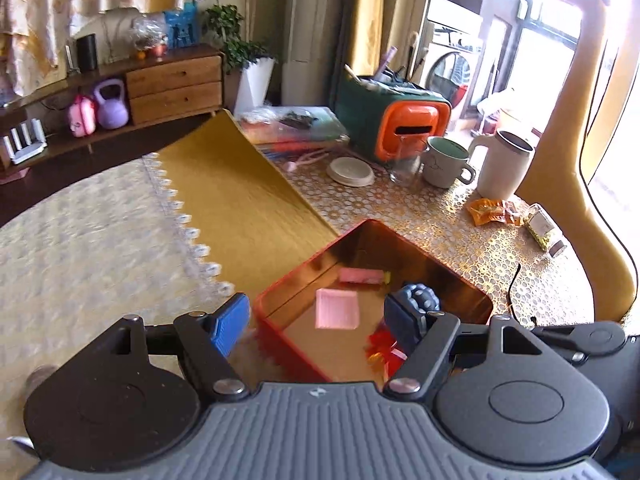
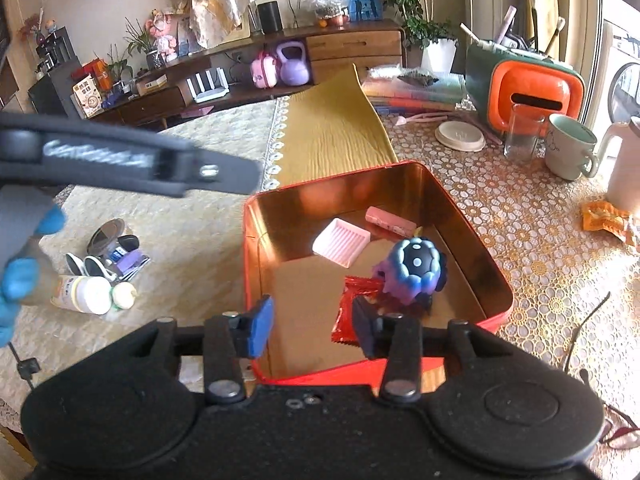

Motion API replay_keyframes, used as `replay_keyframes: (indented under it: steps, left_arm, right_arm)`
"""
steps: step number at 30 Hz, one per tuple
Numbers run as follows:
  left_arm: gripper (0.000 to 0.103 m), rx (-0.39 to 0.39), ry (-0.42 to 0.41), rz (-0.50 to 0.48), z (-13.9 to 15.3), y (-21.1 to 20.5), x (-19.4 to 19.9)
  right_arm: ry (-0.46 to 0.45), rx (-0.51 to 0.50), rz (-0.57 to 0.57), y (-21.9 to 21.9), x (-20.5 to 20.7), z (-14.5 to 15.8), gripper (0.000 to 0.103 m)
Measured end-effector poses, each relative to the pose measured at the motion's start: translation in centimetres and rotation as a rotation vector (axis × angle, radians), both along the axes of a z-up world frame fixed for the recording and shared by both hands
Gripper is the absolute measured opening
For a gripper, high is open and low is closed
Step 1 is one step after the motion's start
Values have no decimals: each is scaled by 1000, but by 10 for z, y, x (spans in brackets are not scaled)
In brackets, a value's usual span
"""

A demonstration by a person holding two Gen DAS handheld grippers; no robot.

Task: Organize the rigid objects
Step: 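Withdraw both tools from the red box toward the remaining table items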

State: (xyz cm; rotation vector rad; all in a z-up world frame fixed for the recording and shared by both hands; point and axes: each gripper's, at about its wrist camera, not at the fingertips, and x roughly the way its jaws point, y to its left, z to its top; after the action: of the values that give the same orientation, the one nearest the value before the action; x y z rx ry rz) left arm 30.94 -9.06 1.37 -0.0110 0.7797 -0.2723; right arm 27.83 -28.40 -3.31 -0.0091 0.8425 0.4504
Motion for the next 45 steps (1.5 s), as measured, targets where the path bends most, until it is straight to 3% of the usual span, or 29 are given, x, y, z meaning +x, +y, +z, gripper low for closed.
replay_keyframes:
  steps: [11, 18, 25, 30, 36, 45]
  left_arm:
    - [74, 3, -51, 59, 24, 64, -65]
    - [74, 8, -63, 100, 28, 108, -107]
    - [80, 3, -79, 164, 26, 152, -137]
    - [84, 1, -85, 199, 18, 177, -154]
    - [85, 7, -76, 243, -1, 195, -168]
    - [85, 42, -75, 229, -32, 213, -173]
  right_arm:
    - [-47, 28, 26, 21, -43, 26, 51]
    - [-74, 51, 64, 46, -70, 38, 61]
    - [-85, 55, 113, 75, -85, 42, 64]
    - [-100, 64, 141, 93, -96, 41, 84]
    - [-102, 68, 167, 112, -101, 32, 96]
    - [-93, 42, 216, 132, -101, 17, 103]
